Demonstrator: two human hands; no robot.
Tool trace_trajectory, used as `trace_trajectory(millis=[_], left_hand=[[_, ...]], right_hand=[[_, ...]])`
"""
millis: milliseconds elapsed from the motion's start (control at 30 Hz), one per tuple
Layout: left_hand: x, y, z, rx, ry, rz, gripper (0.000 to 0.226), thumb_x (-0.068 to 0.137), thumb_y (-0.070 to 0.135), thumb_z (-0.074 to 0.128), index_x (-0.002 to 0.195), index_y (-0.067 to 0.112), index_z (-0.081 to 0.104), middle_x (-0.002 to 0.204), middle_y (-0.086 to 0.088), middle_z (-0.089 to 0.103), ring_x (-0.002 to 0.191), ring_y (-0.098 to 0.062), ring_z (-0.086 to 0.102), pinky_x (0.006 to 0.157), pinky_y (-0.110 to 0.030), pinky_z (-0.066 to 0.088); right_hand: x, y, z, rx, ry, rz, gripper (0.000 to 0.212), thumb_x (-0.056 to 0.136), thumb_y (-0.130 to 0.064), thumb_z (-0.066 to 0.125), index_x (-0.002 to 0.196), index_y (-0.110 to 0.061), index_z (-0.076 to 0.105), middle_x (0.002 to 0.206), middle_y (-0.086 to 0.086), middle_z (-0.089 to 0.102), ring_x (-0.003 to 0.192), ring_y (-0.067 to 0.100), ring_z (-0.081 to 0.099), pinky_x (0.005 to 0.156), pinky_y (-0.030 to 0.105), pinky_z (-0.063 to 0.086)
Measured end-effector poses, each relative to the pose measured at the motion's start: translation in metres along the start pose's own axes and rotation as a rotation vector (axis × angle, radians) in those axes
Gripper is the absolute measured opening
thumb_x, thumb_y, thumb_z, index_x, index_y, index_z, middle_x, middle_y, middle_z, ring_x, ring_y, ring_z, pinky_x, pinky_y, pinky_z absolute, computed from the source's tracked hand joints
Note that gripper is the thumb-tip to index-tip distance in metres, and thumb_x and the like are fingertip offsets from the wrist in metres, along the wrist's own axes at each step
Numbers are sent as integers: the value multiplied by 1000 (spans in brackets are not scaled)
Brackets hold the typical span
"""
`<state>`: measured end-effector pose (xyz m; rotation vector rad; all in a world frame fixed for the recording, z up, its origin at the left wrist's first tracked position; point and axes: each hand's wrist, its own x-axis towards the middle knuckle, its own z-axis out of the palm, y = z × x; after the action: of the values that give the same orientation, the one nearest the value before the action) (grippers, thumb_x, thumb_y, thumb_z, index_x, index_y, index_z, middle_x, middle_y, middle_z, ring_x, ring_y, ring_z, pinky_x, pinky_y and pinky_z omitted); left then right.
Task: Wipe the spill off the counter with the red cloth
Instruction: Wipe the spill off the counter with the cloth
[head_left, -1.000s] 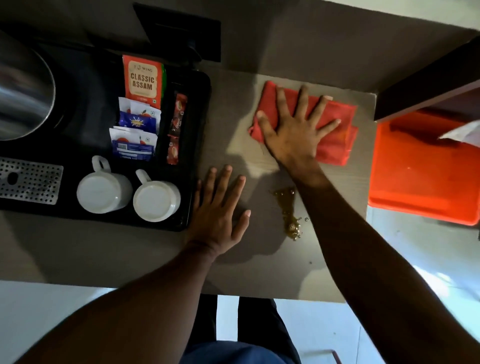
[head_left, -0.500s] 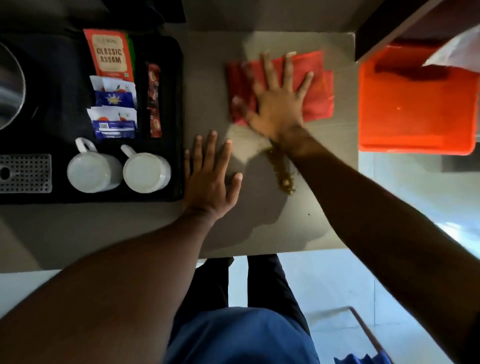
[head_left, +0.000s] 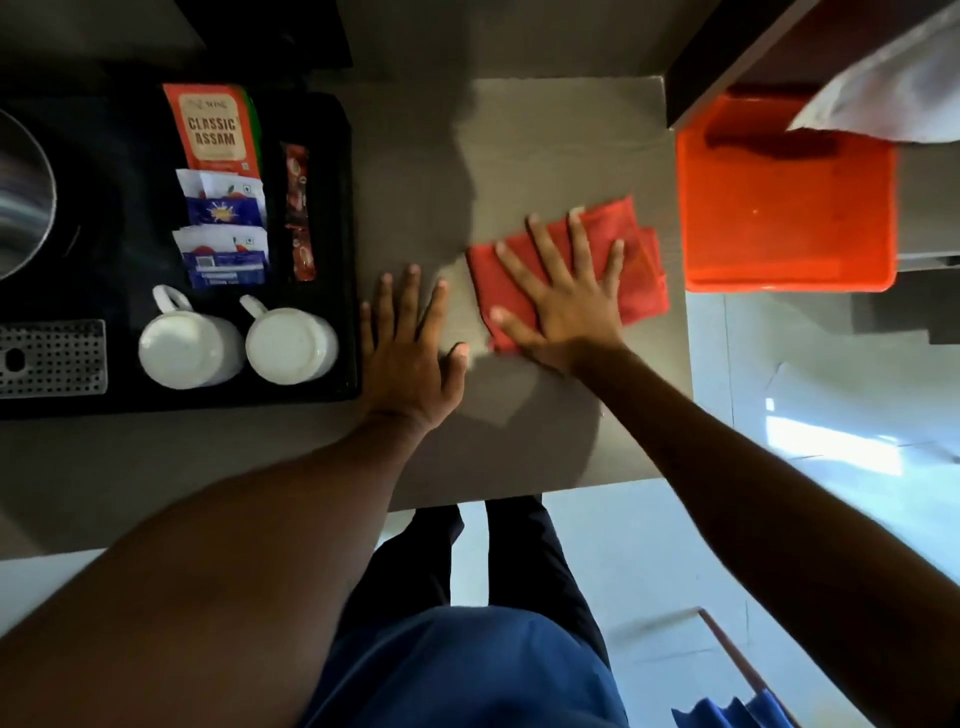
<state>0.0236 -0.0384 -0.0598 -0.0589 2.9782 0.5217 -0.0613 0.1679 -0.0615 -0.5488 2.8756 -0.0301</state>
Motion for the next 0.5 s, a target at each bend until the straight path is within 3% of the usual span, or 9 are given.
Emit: trace_trajectory(millis=[67,233,400,500], left_hand=[[0,0,1,-9,2,-2,76,91,52,44,159,19,35,170,-14,22,156,-41,14,126,-57,10],[2,-3,5,-11,6,-2,77,90,52,46,159,21,35,170,-13,22,156,-41,15,125,-58,10],[1,-2,3,-10,19,2,75,91,54,42,158,22,36,169,-12,24,156,-40,18,125,-58,12],[0,-4,7,3,18,4,77,89,53,47,158,22,35,170,-12,23,156,-40,16,125,-57,11]], right_hand=[[-11,23,-1,-12,-16,-16,80,87,-87,17,157,-50,22,172,-2,19,157,44,15,111,84,14],[38,-12,-9,175,51,469,78,88,-86,20,158,-50,18,174,-2,12,159,45,2,112,83,-3],[-47,-29,3,65,-8,169,78,89,-85,25,158,-48,26,173,1,19,159,42,12,115,80,10],[-43,12,0,83,-42,251,81,86,-89,25,157,-51,21,173,-2,15,160,40,8,115,81,8]])
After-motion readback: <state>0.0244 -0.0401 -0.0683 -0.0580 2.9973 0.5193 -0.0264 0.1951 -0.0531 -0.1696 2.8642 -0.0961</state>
